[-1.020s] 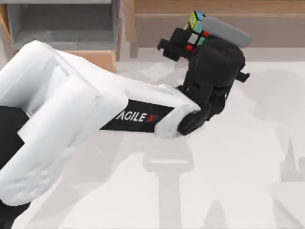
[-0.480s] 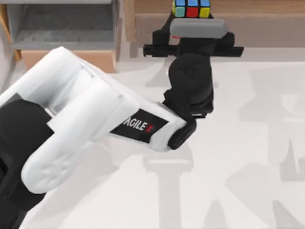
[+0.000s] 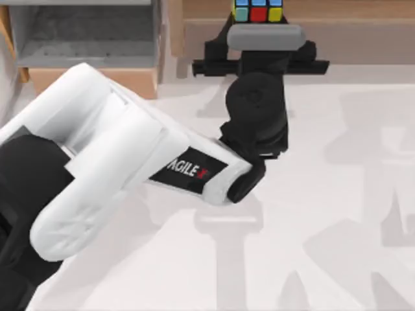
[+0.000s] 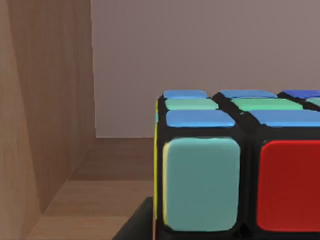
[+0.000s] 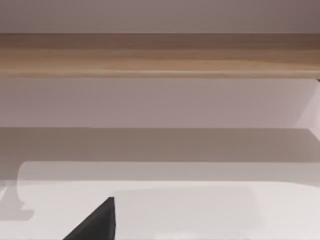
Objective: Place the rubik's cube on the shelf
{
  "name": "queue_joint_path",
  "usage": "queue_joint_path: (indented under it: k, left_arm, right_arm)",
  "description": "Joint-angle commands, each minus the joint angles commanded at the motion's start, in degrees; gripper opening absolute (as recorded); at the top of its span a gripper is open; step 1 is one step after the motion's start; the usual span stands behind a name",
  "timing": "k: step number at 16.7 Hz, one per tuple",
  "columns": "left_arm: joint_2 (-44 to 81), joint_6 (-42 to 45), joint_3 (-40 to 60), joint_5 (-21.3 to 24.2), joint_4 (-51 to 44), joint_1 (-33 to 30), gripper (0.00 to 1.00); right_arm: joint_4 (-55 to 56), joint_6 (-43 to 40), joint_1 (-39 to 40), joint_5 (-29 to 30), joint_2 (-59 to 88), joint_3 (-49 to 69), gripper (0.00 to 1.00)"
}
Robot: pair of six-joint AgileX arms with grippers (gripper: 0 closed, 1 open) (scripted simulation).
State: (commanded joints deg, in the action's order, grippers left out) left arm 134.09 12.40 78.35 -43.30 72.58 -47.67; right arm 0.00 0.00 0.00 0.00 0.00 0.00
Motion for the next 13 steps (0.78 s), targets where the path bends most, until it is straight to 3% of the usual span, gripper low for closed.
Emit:
queue_joint_path:
  k: [13]
  left_arm:
    - [10.0, -2.3, 24.2, 6.8, -15.6, 6.9, 0.00]
  right_arm:
    - [0.0, 0.0, 0.0, 0.0, 0.0, 0.0, 1.00]
